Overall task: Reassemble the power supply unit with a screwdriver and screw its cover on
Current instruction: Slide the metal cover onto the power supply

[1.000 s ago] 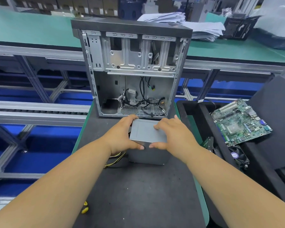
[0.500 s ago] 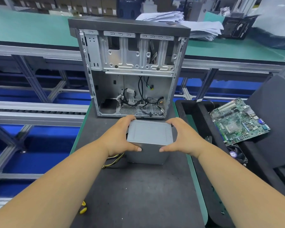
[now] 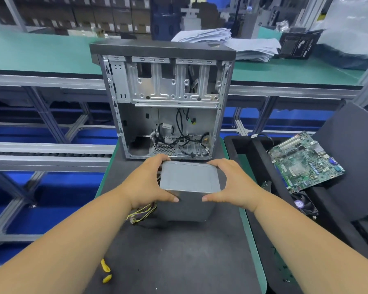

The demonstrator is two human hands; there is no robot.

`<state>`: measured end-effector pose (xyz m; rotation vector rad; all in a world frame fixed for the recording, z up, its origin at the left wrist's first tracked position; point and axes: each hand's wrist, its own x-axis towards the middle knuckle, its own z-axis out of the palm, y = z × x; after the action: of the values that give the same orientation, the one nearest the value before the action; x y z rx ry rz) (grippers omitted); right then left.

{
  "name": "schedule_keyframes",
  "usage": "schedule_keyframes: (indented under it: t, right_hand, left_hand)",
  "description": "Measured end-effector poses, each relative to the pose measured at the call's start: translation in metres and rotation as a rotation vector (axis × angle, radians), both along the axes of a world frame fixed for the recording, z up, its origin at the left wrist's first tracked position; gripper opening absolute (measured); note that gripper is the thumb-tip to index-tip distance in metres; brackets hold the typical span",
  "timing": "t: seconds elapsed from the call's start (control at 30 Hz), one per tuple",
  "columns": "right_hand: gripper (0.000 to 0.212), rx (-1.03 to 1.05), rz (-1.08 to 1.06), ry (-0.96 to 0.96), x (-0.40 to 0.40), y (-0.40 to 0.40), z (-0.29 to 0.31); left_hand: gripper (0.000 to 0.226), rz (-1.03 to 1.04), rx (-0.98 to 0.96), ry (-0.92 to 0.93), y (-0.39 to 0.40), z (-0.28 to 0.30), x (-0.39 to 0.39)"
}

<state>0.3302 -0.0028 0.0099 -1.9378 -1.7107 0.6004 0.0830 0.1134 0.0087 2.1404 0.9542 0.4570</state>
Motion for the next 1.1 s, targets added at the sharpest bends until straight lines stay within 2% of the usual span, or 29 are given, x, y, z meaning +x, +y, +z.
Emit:
schedule_keyframes:
  t: [0.1, 0.2, 0.33, 0.47, 0.53, 0.57, 0.6, 0.67, 0.73, 0.9, 1.03, 1.1]
  right_hand:
    - [0.111, 0.04, -0.054, 0.202, -0.002, 0.0, 0.011]
    - [0.116, 0.087, -0.106, 0.559, -0.002, 0.0, 0.008]
    - [0.12, -0.002, -0.237, 0.923, -0.007, -0.008, -0.01]
    - [0.104, -0.098, -0.187, 1.206, -0.023, -0.005, -0.018]
    - [0.077, -0.088, -0.119, 1.265, -0.033, 0.002, -0.013]
    - [0.068, -0.066, -0.109, 1.295, -0.037, 0.006, -0.008]
    - [0.064, -0.034, -0.115, 1.325, -0.04, 0.009, -0.003]
    - [0.063, 0.04, -0.149, 1.347, -0.041, 0.014, 0.007]
    - [0.068, 0.101, -0.204, 1.314, -0.037, 0.016, 0.018]
    - [0.067, 0.193, -0.184, 1.074, -0.009, 0.011, 0.061]
    - [0.076, 0.2, -0.141, 0.804, 0.007, 0.012, 0.103]
    - [0.078, 0.162, -0.113, 0.625, 0.012, 0.014, 0.117]
  left_hand:
    - [0.098, 0.059, 0.002, -0.033, 0.0, 0.024, -0.002]
    - [0.089, 0.135, -0.107, -0.141, 0.002, 0.042, -0.007]
    - [0.089, 0.253, -0.265, -0.325, 0.009, 0.054, -0.018]
    - [0.089, 0.328, -0.468, -0.563, 0.009, 0.06, -0.019]
    - [0.087, 0.343, -0.571, -0.642, 0.005, 0.061, -0.014]
    - [0.074, 0.347, -0.619, -0.685, 0.002, 0.061, -0.01]
    - [0.052, 0.347, -0.655, -0.726, 0.0, 0.061, -0.006]
    - [0.012, 0.362, -0.72, -0.795, -0.008, 0.058, 0.002]
    - [0.004, 0.376, -0.802, -0.858, -0.016, 0.054, 0.007]
    - [0.018, 0.235, -0.944, -0.868, -0.032, 0.049, 0.015]
    - [0.052, 0.151, -0.935, -0.678, -0.039, 0.047, 0.017]
    - [0.067, 0.168, -0.924, -0.67, -0.038, 0.042, 0.013]
